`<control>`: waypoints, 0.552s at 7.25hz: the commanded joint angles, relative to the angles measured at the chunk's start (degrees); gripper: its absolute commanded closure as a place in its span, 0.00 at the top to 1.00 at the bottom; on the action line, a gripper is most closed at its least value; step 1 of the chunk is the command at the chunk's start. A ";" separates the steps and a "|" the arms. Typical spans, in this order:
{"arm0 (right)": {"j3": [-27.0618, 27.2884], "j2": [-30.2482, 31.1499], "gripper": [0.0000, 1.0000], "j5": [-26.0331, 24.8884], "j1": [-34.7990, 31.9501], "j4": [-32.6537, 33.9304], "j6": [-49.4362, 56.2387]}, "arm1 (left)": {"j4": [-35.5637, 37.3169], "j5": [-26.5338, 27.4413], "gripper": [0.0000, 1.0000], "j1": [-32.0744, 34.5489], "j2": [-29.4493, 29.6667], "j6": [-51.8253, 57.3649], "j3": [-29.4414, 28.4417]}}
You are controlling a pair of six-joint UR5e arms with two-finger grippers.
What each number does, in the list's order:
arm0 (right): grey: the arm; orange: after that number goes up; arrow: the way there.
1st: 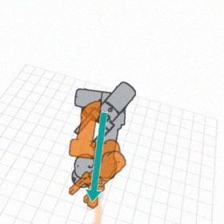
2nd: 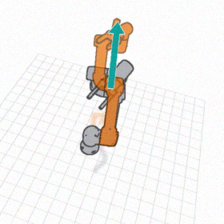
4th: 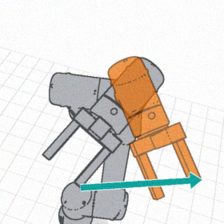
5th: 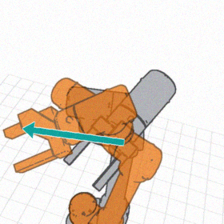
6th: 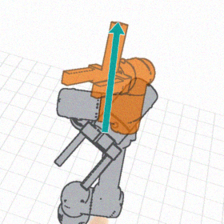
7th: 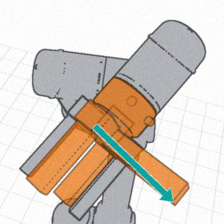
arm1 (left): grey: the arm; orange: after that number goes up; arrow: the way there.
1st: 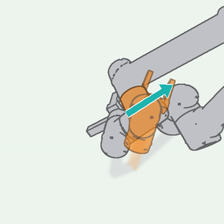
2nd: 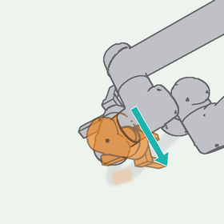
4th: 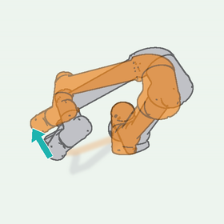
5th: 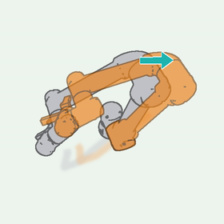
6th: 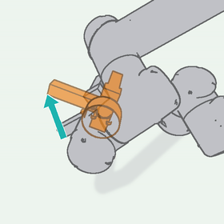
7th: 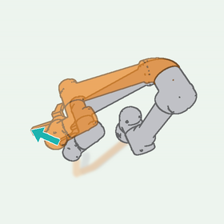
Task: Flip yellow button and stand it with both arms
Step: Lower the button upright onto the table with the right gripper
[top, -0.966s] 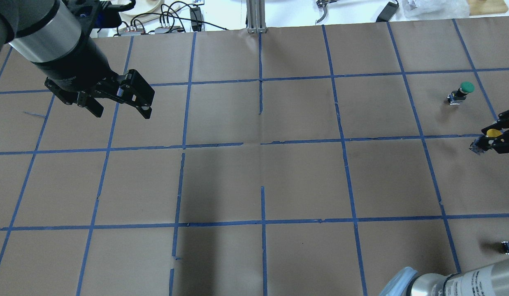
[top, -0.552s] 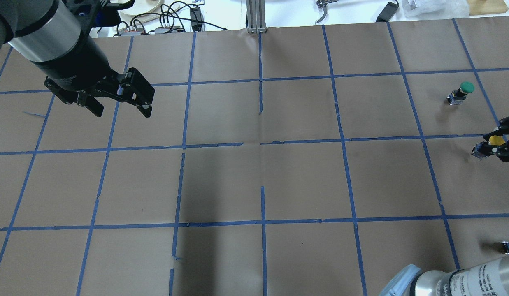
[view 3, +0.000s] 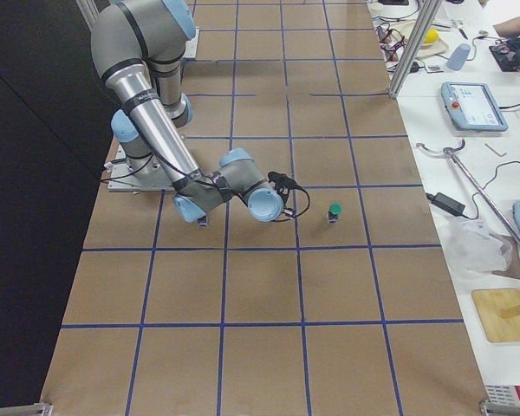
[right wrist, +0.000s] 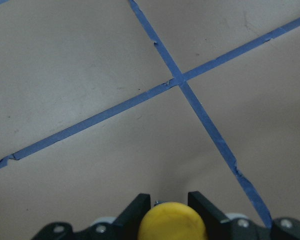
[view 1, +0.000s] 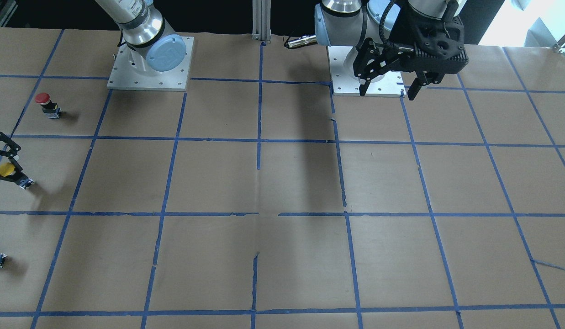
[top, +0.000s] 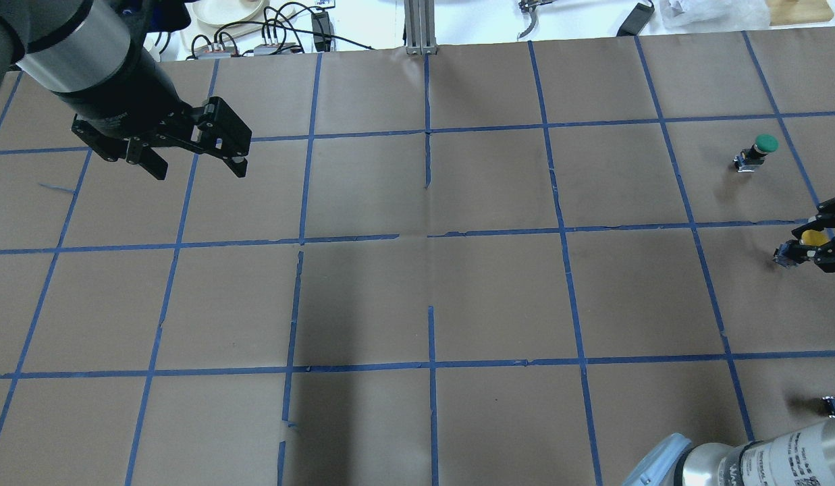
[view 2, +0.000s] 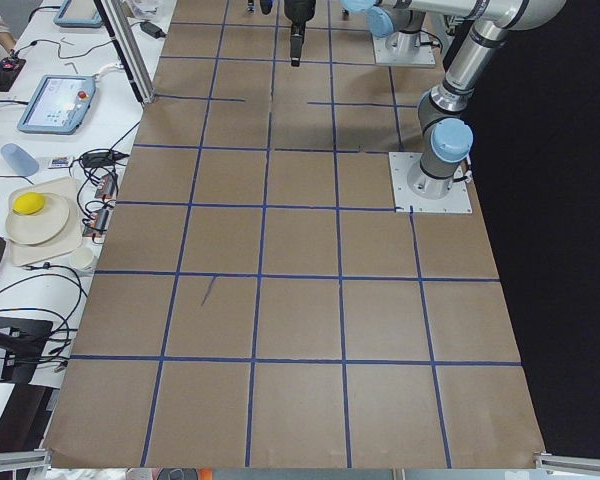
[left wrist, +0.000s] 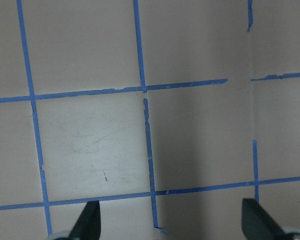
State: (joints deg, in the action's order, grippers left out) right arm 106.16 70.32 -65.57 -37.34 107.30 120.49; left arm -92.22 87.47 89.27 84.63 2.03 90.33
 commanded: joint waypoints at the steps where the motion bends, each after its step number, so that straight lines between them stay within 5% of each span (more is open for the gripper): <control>1: 0.01 0.00 0.51 -0.52 -0.02 -0.25 0.18 | 0.38 0.85 1.00 -0.32 0.10 -2.64 0.55; 3: 0.01 0.00 0.86 -0.43 -0.02 -0.25 -0.08 | 0.46 1.21 1.00 -0.32 -0.25 -2.82 1.25; 4: 0.01 0.08 0.94 -0.35 -0.02 -0.25 -0.61 | 0.47 1.39 1.00 -0.32 -0.25 -2.82 1.34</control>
State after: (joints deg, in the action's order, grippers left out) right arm 106.17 70.32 -66.01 -37.35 107.06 120.38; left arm -91.80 88.64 88.97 84.43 -0.69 91.43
